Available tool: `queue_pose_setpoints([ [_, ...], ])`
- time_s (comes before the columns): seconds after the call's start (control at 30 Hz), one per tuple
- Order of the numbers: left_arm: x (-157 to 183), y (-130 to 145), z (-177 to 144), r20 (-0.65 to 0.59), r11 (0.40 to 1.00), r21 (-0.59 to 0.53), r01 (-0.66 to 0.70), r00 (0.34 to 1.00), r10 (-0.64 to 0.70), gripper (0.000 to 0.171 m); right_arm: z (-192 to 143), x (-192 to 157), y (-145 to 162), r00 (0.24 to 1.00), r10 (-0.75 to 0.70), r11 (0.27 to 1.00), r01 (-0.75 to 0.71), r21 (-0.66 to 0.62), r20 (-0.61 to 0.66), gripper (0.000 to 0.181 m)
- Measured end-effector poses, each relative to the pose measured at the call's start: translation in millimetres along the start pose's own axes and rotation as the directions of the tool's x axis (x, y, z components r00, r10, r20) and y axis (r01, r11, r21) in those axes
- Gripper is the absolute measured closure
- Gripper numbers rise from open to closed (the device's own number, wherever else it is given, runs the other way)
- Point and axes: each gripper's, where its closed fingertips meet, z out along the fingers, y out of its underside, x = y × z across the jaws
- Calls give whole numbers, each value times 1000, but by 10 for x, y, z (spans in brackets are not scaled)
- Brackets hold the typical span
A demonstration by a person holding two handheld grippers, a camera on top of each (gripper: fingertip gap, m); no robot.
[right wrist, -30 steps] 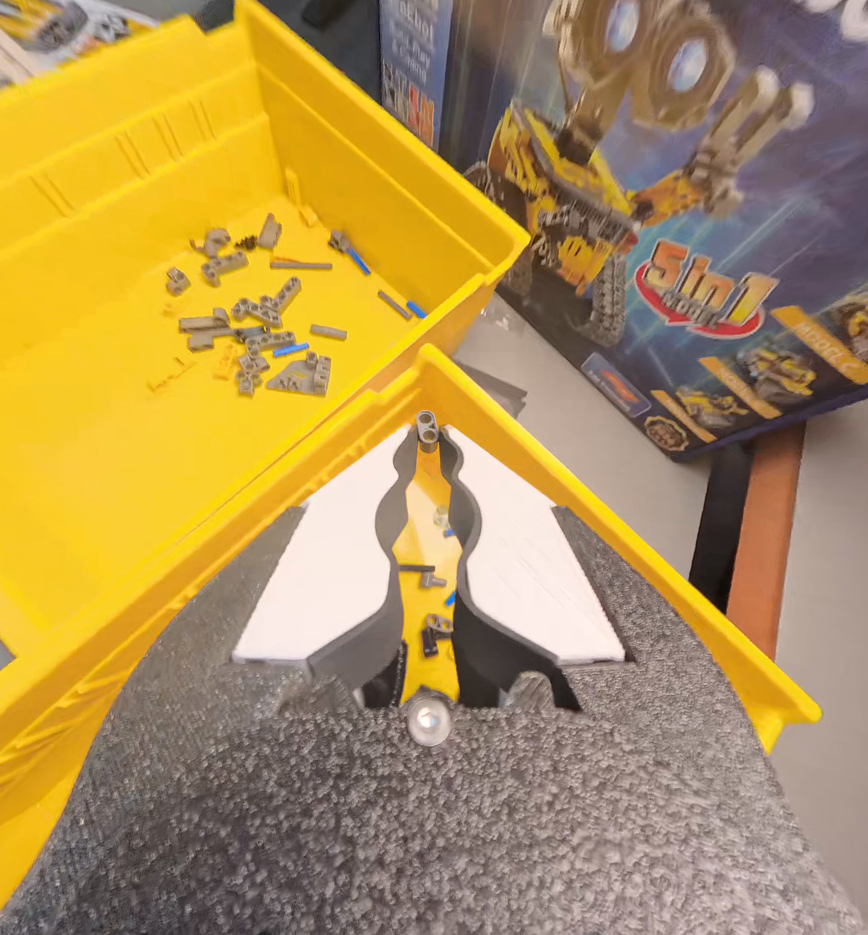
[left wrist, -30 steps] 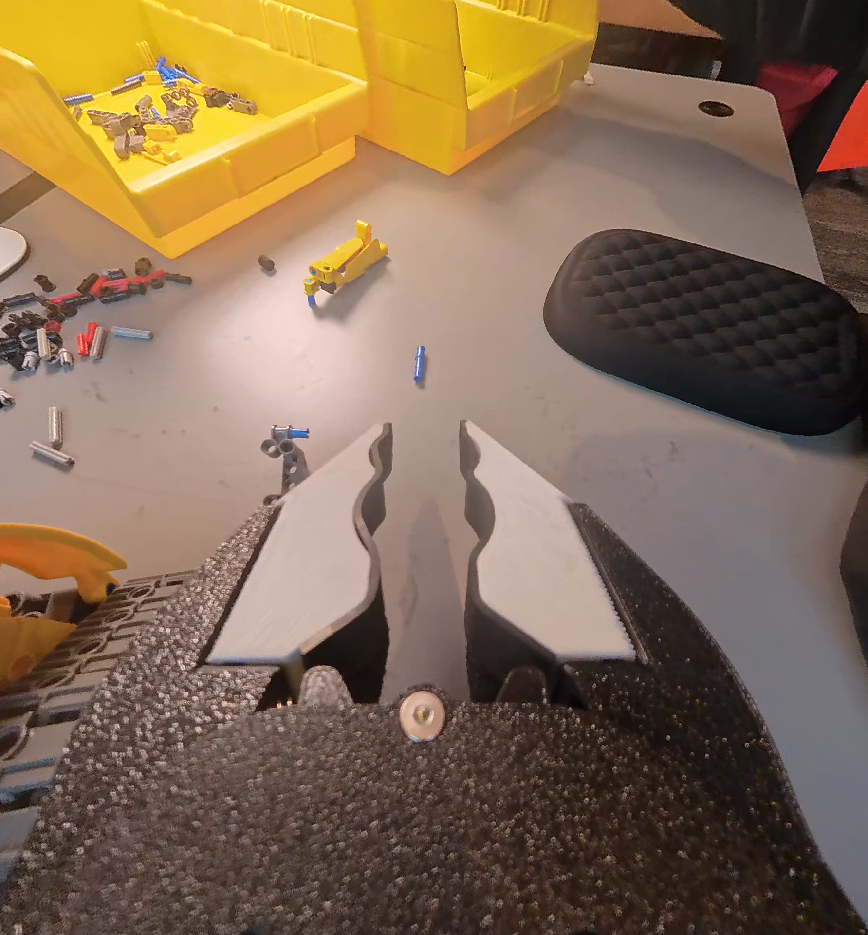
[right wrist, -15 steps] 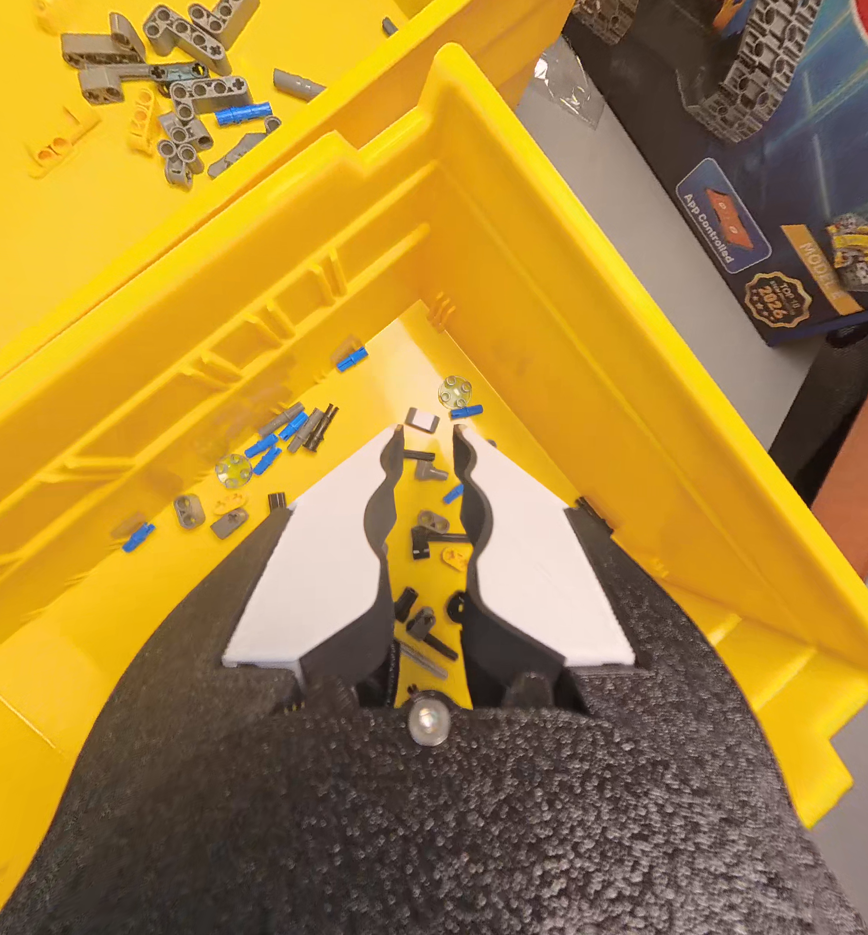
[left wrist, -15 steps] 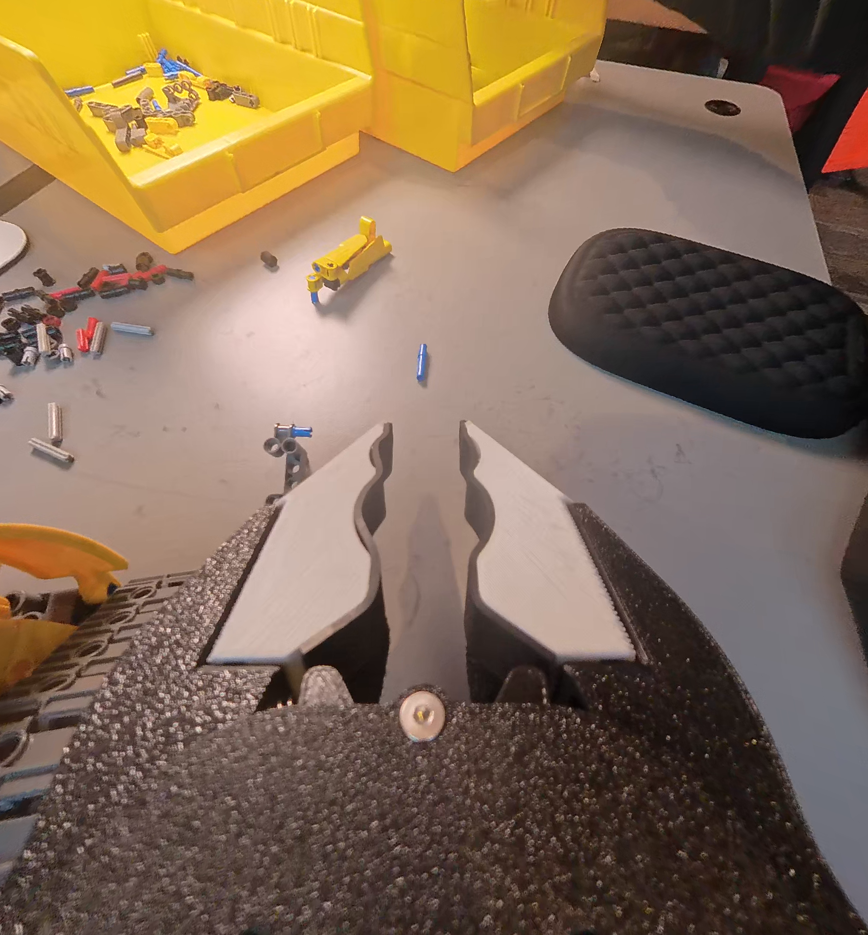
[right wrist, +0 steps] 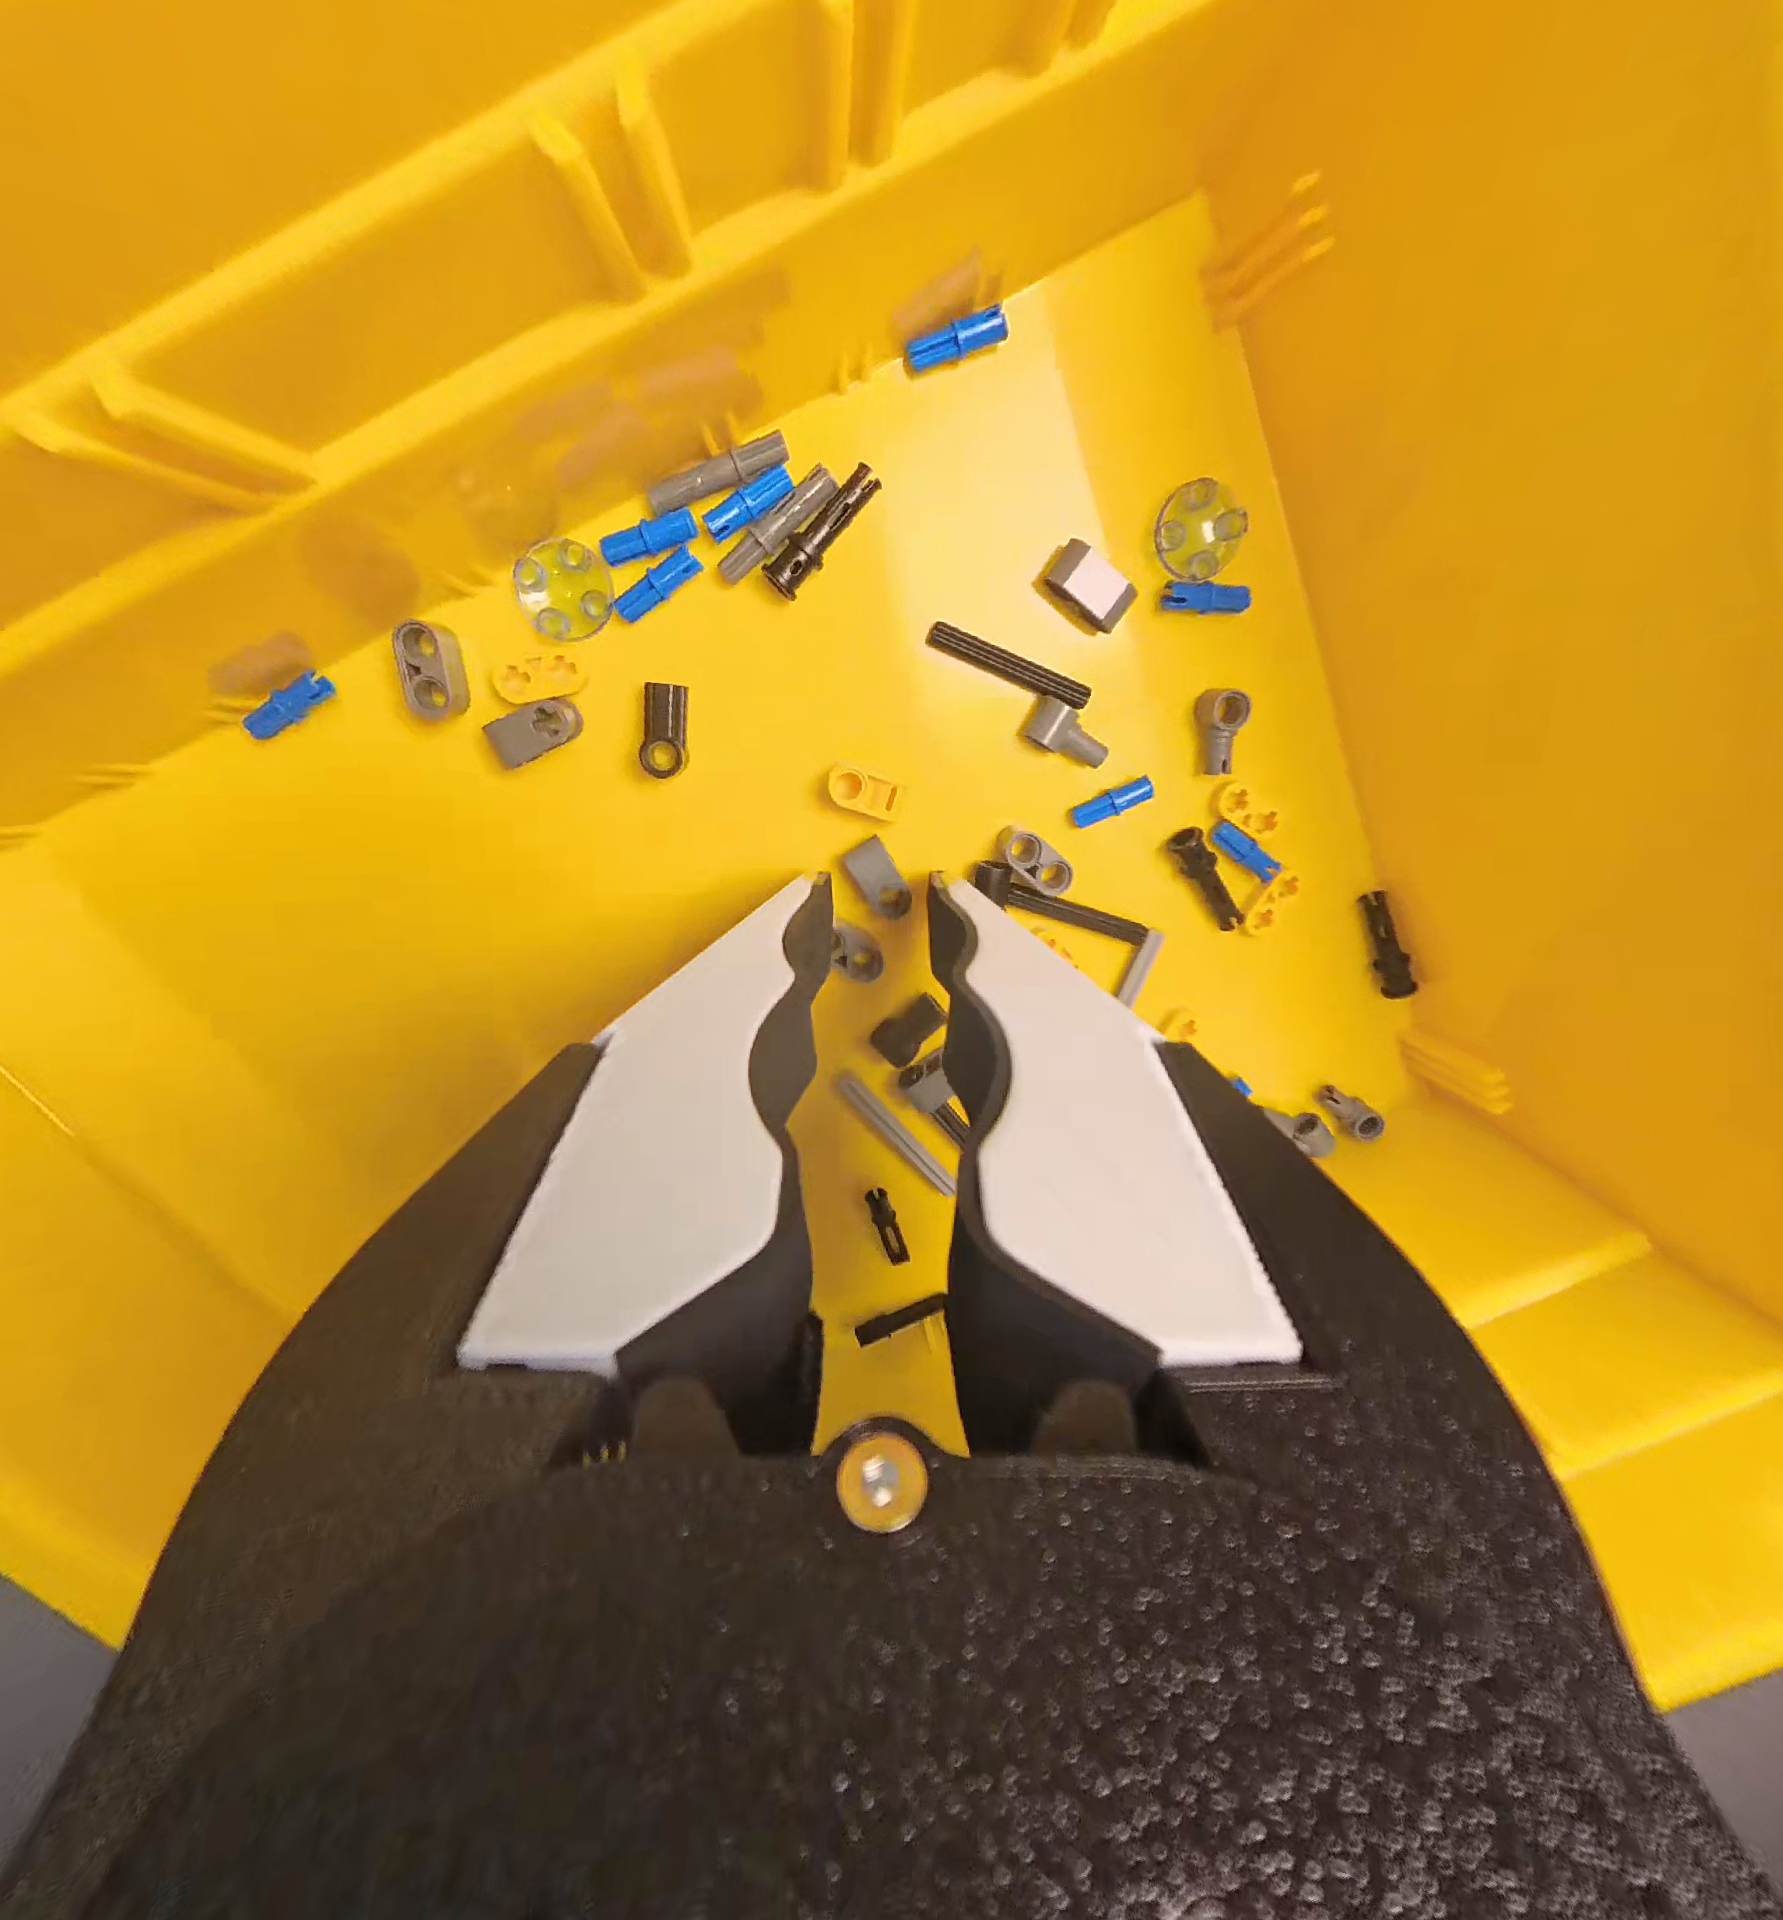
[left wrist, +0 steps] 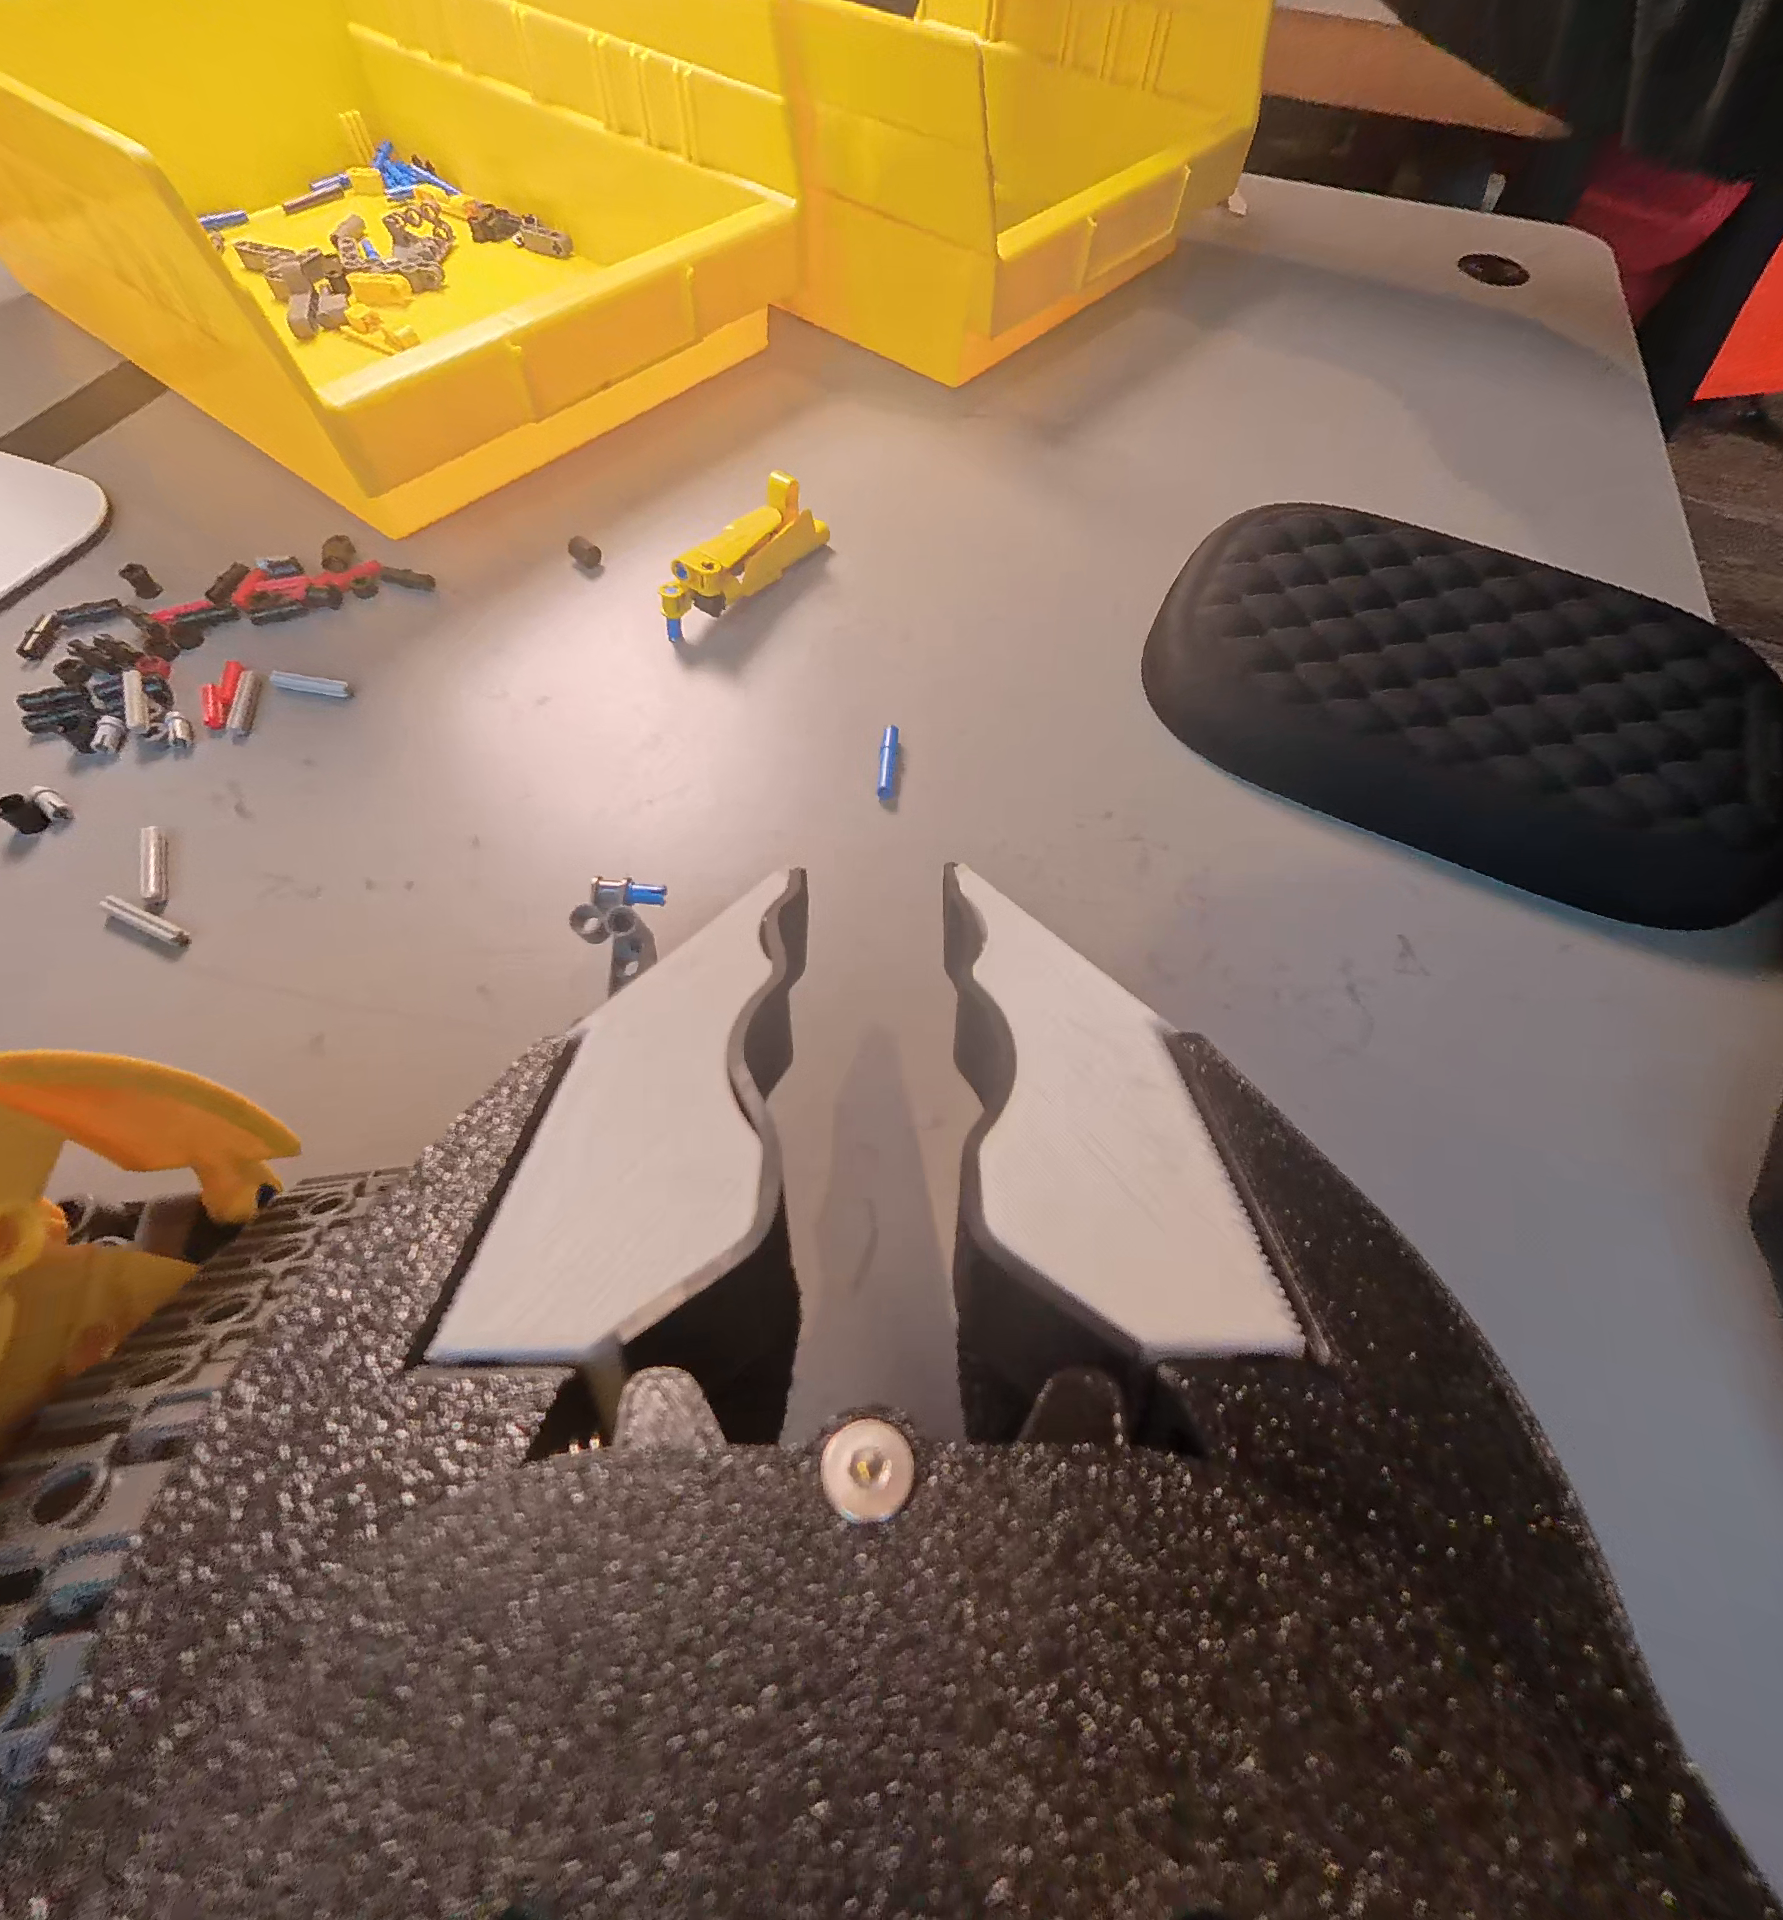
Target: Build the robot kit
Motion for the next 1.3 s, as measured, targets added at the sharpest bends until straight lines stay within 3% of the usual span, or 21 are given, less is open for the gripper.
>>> queue_pose_setpoints([
  [0.1, -21, -27, -24, 18, 1000, 19, -3, 1000, 2, 146, 14, -12, -3, 1000, 2, 1000, -2, 1, 13, 172],
  [0.4, -151, -252, -277, 161, 982, 182, -41, 987, 12, 139, 4, -3, 48, 1000, 8, 1000, -8, -15, 8, 173],
  [0.67, -180, -384, -557, 256, 950, 299, -87, 967, 8, 137, -104, 30, -26, 999, 39, 997, -37, 71, -24, 173],
  [0.97, -118, -412, -656, 250, 935, 341, -102, 968, 14, 137, -85, 26, -61, 997, 72, 992, -69, 109, -19, 173],
  [1.3, -252, -425, -955, 372, 901, 423, -93, 925, -80, 134, -122, 21, -99, 996, 89, 984, -84, 156, -22, 173],
])
